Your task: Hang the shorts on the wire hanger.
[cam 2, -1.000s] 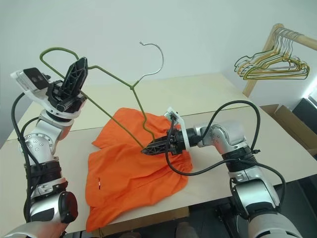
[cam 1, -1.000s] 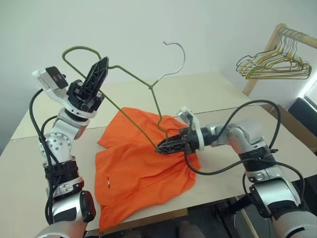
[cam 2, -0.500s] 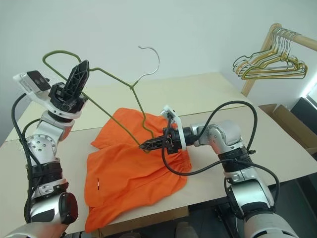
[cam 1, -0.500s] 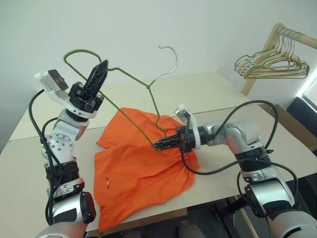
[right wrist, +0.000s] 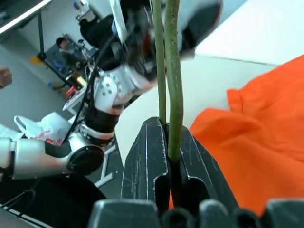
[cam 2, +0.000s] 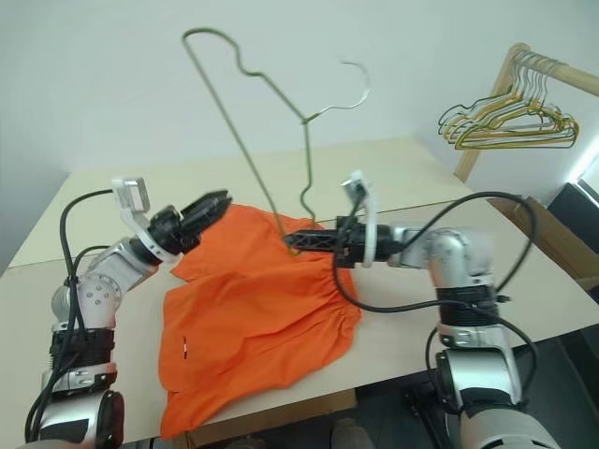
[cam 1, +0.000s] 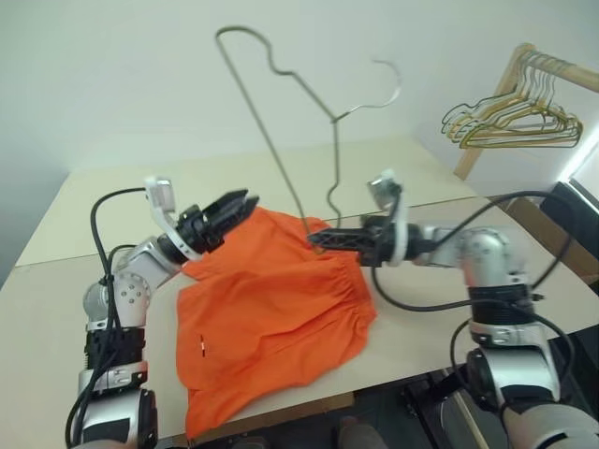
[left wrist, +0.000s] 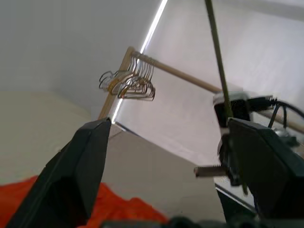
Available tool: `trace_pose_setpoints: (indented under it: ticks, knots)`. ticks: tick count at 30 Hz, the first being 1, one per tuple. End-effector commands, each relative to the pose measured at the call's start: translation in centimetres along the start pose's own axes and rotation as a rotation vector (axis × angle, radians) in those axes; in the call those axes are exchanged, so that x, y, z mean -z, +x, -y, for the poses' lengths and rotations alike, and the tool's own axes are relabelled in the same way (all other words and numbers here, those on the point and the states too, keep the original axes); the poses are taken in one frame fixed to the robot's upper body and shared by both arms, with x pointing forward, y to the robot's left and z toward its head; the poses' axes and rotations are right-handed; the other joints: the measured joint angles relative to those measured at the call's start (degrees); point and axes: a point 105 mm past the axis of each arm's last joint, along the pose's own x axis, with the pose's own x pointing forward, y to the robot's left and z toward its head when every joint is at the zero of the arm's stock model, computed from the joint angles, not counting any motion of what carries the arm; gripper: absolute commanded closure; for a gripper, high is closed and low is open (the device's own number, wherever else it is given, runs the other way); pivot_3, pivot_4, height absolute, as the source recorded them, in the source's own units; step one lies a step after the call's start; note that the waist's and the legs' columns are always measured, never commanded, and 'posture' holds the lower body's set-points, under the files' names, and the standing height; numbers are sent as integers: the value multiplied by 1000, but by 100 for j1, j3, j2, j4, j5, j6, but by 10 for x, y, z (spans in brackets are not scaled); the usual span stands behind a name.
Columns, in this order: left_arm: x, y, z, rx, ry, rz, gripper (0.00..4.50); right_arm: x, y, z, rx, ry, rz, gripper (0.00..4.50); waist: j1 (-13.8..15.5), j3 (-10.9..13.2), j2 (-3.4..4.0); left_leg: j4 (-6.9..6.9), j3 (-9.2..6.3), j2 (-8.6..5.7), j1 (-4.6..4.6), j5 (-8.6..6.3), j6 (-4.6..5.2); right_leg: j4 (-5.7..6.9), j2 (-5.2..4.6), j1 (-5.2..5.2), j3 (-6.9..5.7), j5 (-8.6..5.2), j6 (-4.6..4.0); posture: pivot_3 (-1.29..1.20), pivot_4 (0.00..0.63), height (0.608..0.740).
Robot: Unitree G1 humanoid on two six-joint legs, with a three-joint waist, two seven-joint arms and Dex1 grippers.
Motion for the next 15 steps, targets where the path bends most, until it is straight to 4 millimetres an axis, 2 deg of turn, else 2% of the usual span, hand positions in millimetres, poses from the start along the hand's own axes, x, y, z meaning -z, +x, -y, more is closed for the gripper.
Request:
trace_pose_setpoints:
  ticks: [1,6,12,15]
  knots:
    - [-7,-5,4,-30,230,-99,25,-8,-34,-7,72,41,11,4500,29,0,0,0,0,0,-1,-1,3,-3,-2,1,-1,0,0,-82,0,740]
    - [3,-19,20,43,443,-293,25,22,-84,-1,285,102,-117,4500,150,1,1,-9,5,0,-1,-9,15,-15,-34,6,1,0,0,-92,0,740]
    - [34,-44,47,254,603,-586,25,72,-150,-11,329,547,-171,4500,200,3,10,-12,20,14,4,-39,68,-30,-37,22,6,-1,0,-98,0,740]
    - [44,-50,54,310,607,-635,25,93,-172,-20,343,655,-202,4500,233,-5,27,-12,25,23,10,-43,74,-34,-37,31,3,-1,0,-109,0,740]
